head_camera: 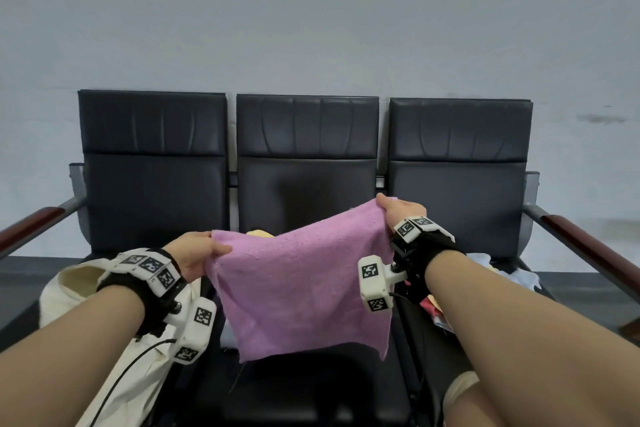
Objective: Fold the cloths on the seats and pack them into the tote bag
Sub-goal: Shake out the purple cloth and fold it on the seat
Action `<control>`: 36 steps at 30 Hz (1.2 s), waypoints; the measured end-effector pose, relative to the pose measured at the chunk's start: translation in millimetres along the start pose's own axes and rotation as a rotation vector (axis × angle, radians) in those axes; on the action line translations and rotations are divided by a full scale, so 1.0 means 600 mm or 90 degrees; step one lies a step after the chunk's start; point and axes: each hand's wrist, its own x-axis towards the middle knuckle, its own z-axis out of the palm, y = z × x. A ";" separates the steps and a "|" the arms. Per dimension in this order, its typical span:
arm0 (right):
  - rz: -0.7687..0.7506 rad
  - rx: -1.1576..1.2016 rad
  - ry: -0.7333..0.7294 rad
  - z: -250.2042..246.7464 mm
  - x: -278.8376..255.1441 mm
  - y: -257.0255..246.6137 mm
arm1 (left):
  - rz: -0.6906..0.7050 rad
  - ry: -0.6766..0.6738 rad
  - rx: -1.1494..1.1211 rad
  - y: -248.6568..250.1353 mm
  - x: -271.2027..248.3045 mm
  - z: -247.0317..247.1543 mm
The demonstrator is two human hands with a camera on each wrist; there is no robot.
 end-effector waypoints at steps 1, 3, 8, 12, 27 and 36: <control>-0.003 0.001 0.001 -0.003 0.000 -0.002 | 0.012 0.062 0.046 -0.005 0.008 -0.003; -0.008 -0.004 0.002 -0.009 -0.001 -0.003 | 0.049 0.164 0.165 -0.010 0.017 -0.010; -0.022 -0.025 0.014 -0.018 -0.008 -0.001 | 0.106 0.277 0.270 -0.011 0.013 -0.020; -0.024 -0.054 0.015 -0.036 0.002 0.009 | 0.126 0.205 0.064 -0.012 0.017 -0.034; -0.033 -0.187 -0.079 -0.097 -0.020 -0.025 | 0.124 0.106 -0.149 0.056 -0.058 -0.016; -0.011 -0.257 -0.080 -0.072 0.030 -0.066 | 0.120 0.118 -0.075 0.092 -0.023 -0.025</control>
